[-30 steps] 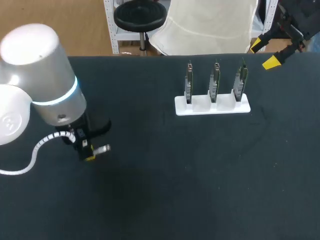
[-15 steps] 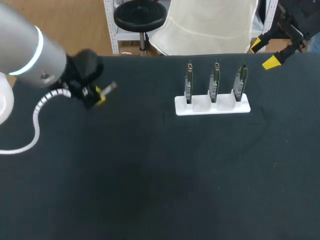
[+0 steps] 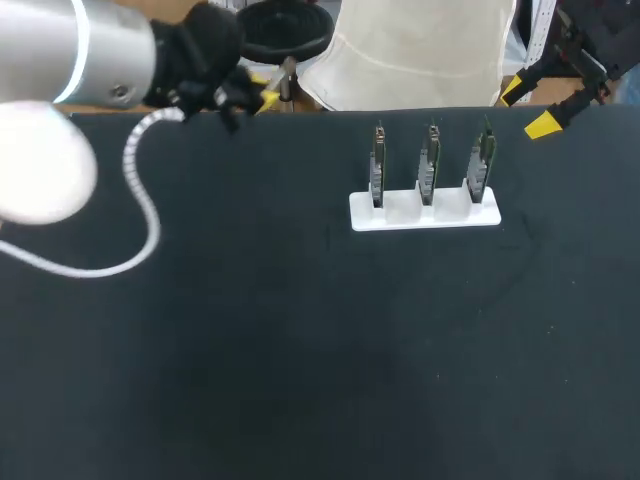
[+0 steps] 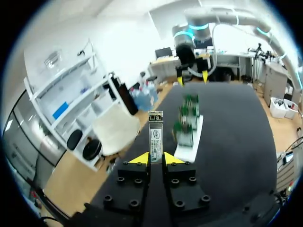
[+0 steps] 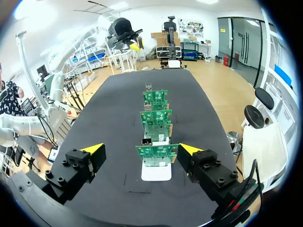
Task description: Pick up the optical module with the left hand, and insert it into the network port with the right hand.
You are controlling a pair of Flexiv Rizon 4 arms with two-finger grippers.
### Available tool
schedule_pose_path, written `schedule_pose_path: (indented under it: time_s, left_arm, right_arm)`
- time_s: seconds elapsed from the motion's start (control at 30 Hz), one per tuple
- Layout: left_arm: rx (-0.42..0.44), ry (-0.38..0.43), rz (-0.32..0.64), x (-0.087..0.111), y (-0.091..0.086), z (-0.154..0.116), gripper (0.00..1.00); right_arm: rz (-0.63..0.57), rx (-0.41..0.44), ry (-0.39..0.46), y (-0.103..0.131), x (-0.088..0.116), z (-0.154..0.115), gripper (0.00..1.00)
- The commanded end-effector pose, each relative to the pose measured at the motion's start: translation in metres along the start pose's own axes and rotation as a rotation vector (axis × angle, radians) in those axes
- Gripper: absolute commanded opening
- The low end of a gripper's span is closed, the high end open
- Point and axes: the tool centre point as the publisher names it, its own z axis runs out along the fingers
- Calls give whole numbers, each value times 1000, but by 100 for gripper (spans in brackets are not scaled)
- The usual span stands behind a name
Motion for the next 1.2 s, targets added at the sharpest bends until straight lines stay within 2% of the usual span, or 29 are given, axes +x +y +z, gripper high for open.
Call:
schedule_pose_path:
  time_s: [0.03,0.3,0.53,0.8,1.03,1.2]
  left_arm:
    - [53,-160,16,-30,3,44,0]
    - [181,-325,32,-89,-24,91,0]
    - [245,-418,26,-121,-39,119,0]
    - [316,-507,-20,-137,-50,144,0]
    - [405,-586,-55,-157,-72,165,0]
    - [426,-605,-73,-163,-82,174,0]
  right_arm:
    - [0,1,0,0,0,0,100]
    - [0,1,0,0,0,0,100]
    - [0,1,0,0,0,0,100]
    - [0,1,0,0,0,0,100]
    - [0,1,0,0,0,0,100]
    - [0,1,0,0,0,0,100]
